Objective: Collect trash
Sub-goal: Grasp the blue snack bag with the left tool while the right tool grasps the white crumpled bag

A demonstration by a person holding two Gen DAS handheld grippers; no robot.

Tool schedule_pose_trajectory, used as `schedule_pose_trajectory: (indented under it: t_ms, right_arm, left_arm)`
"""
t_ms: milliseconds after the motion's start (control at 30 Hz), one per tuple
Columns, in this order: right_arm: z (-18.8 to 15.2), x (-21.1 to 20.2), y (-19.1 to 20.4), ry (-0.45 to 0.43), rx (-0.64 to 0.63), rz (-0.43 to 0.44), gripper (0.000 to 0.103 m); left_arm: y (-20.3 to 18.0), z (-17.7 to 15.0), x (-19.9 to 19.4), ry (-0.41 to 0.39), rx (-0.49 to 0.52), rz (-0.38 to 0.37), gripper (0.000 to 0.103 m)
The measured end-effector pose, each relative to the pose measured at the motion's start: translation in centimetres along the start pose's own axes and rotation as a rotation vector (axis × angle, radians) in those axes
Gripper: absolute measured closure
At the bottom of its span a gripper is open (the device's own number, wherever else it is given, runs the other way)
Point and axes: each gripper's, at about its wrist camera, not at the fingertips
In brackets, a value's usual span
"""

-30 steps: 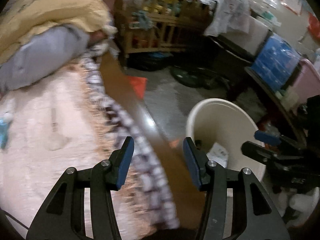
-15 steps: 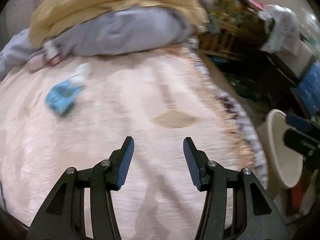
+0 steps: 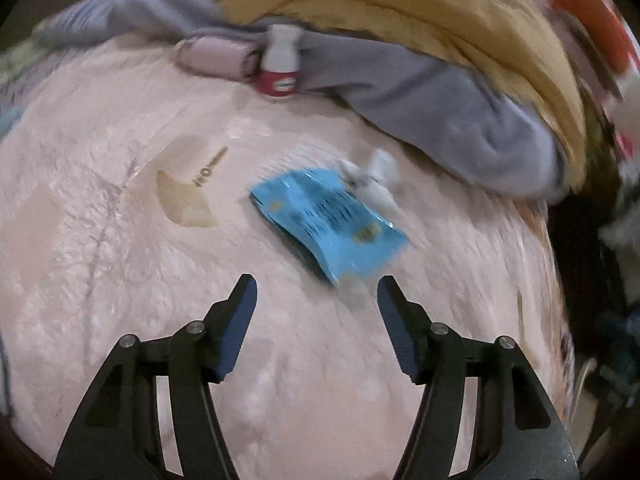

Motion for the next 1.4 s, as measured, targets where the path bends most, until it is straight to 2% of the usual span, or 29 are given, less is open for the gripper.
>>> schedule_pose_trajectory:
  t_ms: [200,333,367,433,467,500,567,600,733,833,900,967,1033,1067,1100,1133,1233,1267,1300,1367,1400]
  right_arm:
    - [2.3,3.3,-1.0,0.015,0.047,0.030,0.018]
    - [4.0,5.8,-2.3,0.039,0.096,0.056,0.018]
    - [4.5,6.6,-2.5,0.046,0.102,0.062,0.018]
    - [5.4,7.7,-2.6,0.052,0.105,0.068,0.018]
    - [6.0,8.5,-2.4,0.056,0.104,0.072,0.018]
    - [6.4,9.0,-2.2,0.057,0.103,0.075,0.018]
    - [7.6,10.3,-1.6,0.055,0.104,0.085,0.018]
    - [8.2,11.0,-1.3,0.056,0.105,0.093,0.018]
    - [10.1,14.9,-0.2,0.080,0.089,0.068,0.018]
    - [10.7,17.2,0.0,0.100,0.085,0.033,0.018]
    - [11.2,18.4,-0.2,0.099,0.109,0.047,0.019]
    - [12.0,19.4,-0.5,0.082,0.152,0.084,0.023]
    - [12.5,20.5,-0.5,0.072,0.170,0.090,0.023]
    - [12.7,21.5,-0.3,0.085,0.174,0.099,0.028]
    - [12.7,22.5,-0.1,0.111,0.177,0.119,0.033]
    - [12.6,23.7,0.5,0.146,0.158,0.130,0.044]
    - [12.3,23.3,1.9,0.147,0.025,0.059,0.058]
    - [12.2,22.8,1.5,0.147,0.026,0.071,0.068]
    - [12.0,22.2,0.7,0.149,0.045,0.075,0.072]
    - [11.3,20.3,-1.0,0.137,0.074,0.066,0.074]
    - [10.8,19.4,-1.7,0.134,0.083,0.072,0.074]
  left_arm:
    - [1.4,3.2,5.0,0.041,-0.148,-0.059,0.037]
    - [0.9,4.1,8.4,0.091,-0.172,-0.057,0.034]
    - [1.0,4.2,8.6,0.082,-0.176,-0.060,0.032]
    - [0.5,4.1,8.5,0.070,-0.124,-0.052,0.033]
    - [0.3,4.1,8.4,0.074,-0.091,-0.049,0.036]
    - [0.1,3.9,8.2,0.078,-0.050,-0.047,0.058]
    - [0.3,3.4,7.5,0.098,0.001,-0.070,0.072]
    - [0.6,3.2,6.9,0.126,0.004,-0.080,0.096]
    - [1.6,2.2,4.8,0.125,0.005,-0.141,0.095]
    - [2.1,1.9,4.8,0.117,-0.053,-0.174,0.095]
    - [2.3,1.8,5.2,0.136,-0.084,-0.192,0.095]
    - [2.2,1.8,5.0,0.125,-0.065,-0.186,0.095]
    - [2.3,1.8,4.9,0.124,-0.047,-0.166,0.089]
    - [2.7,1.7,5.1,0.138,-0.061,-0.164,0.084]
    - [3.1,1.7,5.3,0.148,-0.083,-0.170,0.069]
    - [3.6,1.7,5.5,0.153,-0.109,-0.186,0.055]
    - [4.2,2.1,5.7,0.133,-0.160,-0.244,0.042]
    - [4.2,2.1,5.6,0.123,-0.165,-0.244,0.040]
    - [4.2,2.1,5.7,0.113,-0.172,-0.241,0.038]
    - [3.9,2.1,6.2,0.099,-0.191,-0.231,0.035]
    - [3.6,2.2,6.4,0.082,-0.199,-0.229,0.029]
Point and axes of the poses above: each gripper's, at about its wrist camera, not at the fingertips, and x roughly the way its jaws point, y to its left, z to its top
